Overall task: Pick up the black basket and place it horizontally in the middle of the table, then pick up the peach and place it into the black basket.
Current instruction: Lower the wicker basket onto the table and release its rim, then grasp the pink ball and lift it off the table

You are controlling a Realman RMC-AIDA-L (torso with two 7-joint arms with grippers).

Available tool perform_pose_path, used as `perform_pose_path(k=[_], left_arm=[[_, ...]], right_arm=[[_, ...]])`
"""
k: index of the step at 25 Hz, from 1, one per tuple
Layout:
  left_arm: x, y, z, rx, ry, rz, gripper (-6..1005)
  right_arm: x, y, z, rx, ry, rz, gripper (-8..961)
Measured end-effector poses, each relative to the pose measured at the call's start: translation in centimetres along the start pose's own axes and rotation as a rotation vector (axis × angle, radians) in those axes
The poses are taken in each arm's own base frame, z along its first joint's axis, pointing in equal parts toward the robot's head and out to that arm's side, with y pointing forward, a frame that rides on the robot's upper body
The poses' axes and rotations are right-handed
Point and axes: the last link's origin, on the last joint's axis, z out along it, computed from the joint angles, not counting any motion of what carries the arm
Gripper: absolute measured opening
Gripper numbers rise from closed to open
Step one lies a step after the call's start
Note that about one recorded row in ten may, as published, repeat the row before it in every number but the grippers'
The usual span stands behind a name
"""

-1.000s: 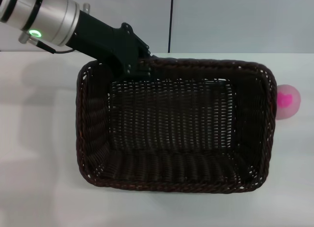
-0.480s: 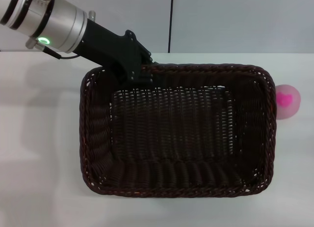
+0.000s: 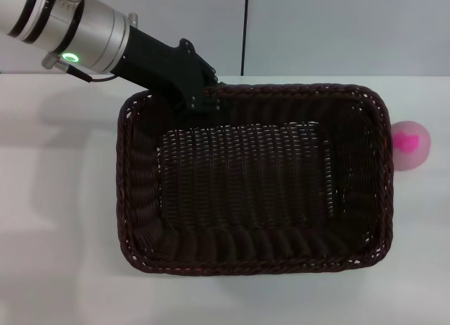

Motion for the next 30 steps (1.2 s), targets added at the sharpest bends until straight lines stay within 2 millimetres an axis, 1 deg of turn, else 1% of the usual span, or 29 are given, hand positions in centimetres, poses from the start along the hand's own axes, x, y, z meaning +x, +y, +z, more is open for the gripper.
perform_pose_path(k=[7,13,18,23,26,28,30], left_arm=[[-0.1,-0.3,0.8,0.038,-0.018,0.004,187],[-0.2,-0.9,1.0,0.09,-0.008,-0.004,262],[0.1,-1.0,0.9,0.11,0.024,0.006,324],[0.2,-1.1,0.2,0.157,0.129,0.012,552],[-0.4,-1.5,-0.6,0.234,0.198,-0.025,650],[-1.2,-1.9,-1.1,0.307,0.249,-0.078,715],[-2.5,-2.3,-1.7,0.4,0.317,-0.163,770]], right_arm=[[0.1,0.1,-0.1,0.0,0.004,0.005,533],[0.2,0.1,-0.1,0.0,0.004,0.006,531],[0.3,0.0,-0.2,0.006,0.01,0.006,529],[0.3,-0.1,0.0,0.01,0.018,0.006,527],[0.3,0.0,0.0,0.006,0.019,0.004,526],[0.3,0.1,0.1,0.002,0.017,0.004,525],[0.3,0.2,0.1,0.0,0.014,0.004,524]])
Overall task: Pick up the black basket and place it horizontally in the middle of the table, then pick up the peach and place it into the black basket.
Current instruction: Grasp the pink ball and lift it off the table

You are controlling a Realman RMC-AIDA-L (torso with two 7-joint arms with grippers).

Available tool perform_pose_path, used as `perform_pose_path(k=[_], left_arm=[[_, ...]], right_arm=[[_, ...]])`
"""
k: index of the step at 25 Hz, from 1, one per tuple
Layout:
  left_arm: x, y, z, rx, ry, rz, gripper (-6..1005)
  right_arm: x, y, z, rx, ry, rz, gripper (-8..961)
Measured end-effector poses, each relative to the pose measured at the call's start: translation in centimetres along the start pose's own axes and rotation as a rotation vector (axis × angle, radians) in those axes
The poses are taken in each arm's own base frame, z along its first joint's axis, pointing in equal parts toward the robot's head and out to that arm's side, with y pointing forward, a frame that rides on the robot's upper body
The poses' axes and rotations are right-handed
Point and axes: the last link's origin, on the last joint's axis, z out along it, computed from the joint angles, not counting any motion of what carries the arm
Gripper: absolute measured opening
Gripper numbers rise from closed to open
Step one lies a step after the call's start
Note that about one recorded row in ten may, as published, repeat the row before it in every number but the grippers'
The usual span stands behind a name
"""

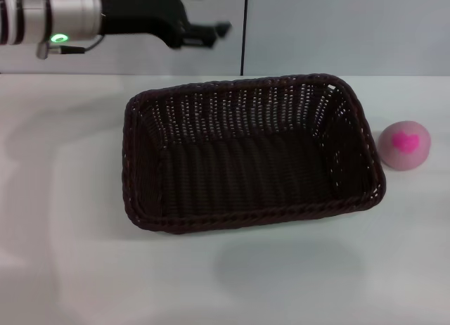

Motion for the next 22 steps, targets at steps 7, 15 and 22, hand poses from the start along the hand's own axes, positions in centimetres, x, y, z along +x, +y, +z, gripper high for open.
perform_pose_path(k=[7,15,22], left_arm=[[-5.6,-1.5,-2.8,0.272,0.152,-0.32,789],[-11.2,-0.5,-6.0,0.425,0.271,-0.554,786],[-13.4,0.8,-8.8,0.499,0.377,-0.601,787]], right_arm=[[-0.2,0.5,0.4,-0.024,-0.009,-0.007,521],[-0.9,2.3,1.5,-0.174,0.021,-0.034,518],[-4.0,4.6,3.4,-0.492,0.252,-0.046,515]])
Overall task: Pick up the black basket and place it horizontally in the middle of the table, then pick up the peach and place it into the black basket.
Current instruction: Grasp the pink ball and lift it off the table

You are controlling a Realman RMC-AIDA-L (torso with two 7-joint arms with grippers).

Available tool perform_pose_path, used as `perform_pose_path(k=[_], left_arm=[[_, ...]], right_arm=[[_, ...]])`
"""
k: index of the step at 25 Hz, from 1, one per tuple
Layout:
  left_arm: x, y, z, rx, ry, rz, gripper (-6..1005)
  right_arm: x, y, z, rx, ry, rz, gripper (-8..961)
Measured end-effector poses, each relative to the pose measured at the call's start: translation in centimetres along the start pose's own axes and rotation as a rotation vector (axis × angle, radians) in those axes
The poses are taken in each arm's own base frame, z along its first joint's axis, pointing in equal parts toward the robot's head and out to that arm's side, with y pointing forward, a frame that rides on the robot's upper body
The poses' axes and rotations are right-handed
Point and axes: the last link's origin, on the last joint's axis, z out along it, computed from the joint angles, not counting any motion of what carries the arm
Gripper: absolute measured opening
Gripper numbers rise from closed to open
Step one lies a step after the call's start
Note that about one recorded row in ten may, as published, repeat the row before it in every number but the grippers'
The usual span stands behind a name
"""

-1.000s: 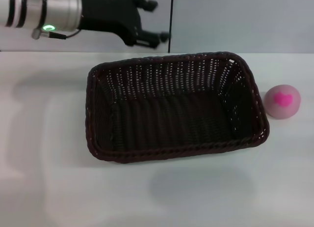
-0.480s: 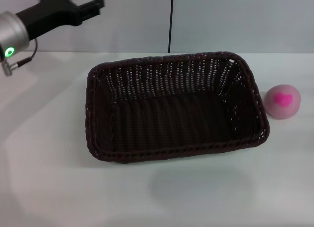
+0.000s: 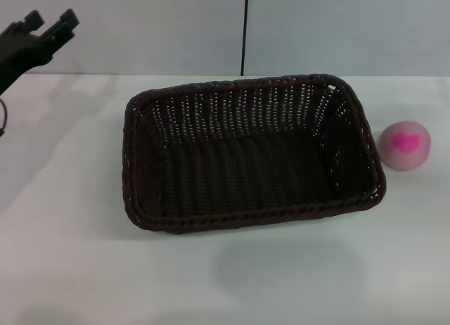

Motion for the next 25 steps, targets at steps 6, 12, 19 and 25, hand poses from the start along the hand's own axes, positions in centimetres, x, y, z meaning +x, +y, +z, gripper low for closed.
perform_pose_path(k=[6,12,19,25], left_arm=[[-0.5,-0.5,-1.0,0.024,0.007,-0.008,787],[-1.2,-0.4,-1.0,0.028,-0.006,-0.022,787],[-1.2,-0.4,-1.0,0.024,-0.004,-0.024,787],[-1.2,-0.2,-1.2,0.013,0.004,-0.027,787]], right_arm=[[-3.6,1.5,1.7,-0.156,0.415,-0.078,513],[-5.9,3.1,3.3,-0.18,0.734,-0.149,511],[-5.9,4.0,5.0,-0.142,0.987,-0.248,508],[-4.5,5.3,5.7,-0.171,1.044,-0.297,505]])
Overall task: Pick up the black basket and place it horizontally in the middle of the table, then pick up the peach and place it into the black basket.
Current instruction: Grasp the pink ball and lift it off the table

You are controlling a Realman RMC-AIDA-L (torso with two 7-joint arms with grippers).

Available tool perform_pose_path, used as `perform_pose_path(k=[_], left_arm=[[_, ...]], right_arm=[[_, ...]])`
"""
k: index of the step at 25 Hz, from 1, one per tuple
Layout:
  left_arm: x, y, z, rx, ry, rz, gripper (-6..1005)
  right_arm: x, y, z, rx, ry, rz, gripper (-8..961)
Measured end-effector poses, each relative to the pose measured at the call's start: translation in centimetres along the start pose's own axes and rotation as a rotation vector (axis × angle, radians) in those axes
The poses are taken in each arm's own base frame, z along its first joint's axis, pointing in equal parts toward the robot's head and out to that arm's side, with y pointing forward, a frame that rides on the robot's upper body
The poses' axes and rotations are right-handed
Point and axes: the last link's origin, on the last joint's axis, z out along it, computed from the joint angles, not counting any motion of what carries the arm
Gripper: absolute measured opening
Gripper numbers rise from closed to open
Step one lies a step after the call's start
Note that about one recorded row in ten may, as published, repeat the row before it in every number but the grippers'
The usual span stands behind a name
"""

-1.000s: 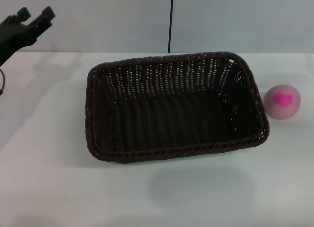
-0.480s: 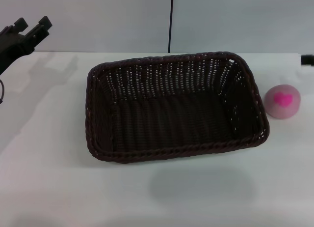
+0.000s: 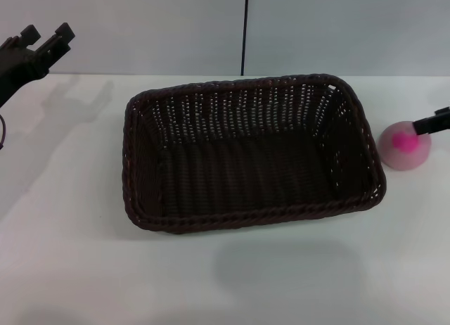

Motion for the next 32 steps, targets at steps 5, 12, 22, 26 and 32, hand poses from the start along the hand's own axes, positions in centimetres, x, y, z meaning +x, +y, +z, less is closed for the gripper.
perform_pose_path(k=[5,12,22,26,32], left_arm=[[-0.4,0.0,-0.1,0.004,-0.008,-0.012,787],[-0.4,0.1,-0.1,-0.007,-0.005,-0.009,786],[-0.4,0.2,0.0,-0.009,-0.004,-0.008,786],[-0.6,0.1,0.0,-0.005,-0.008,-0.014,786],[-0.7,0.1,0.1,-0.004,-0.009,-0.025,786]], right_arm=[[0.0,0.6,1.4,-0.007,0.023,-0.013,503],[0.0,0.9,3.2,-0.012,0.051,-0.027,501],[-0.2,0.9,3.6,0.005,0.054,-0.034,466],[-0.2,0.8,3.6,0.01,0.043,-0.027,341],[-0.2,0.8,3.8,0.017,0.029,-0.023,251]])
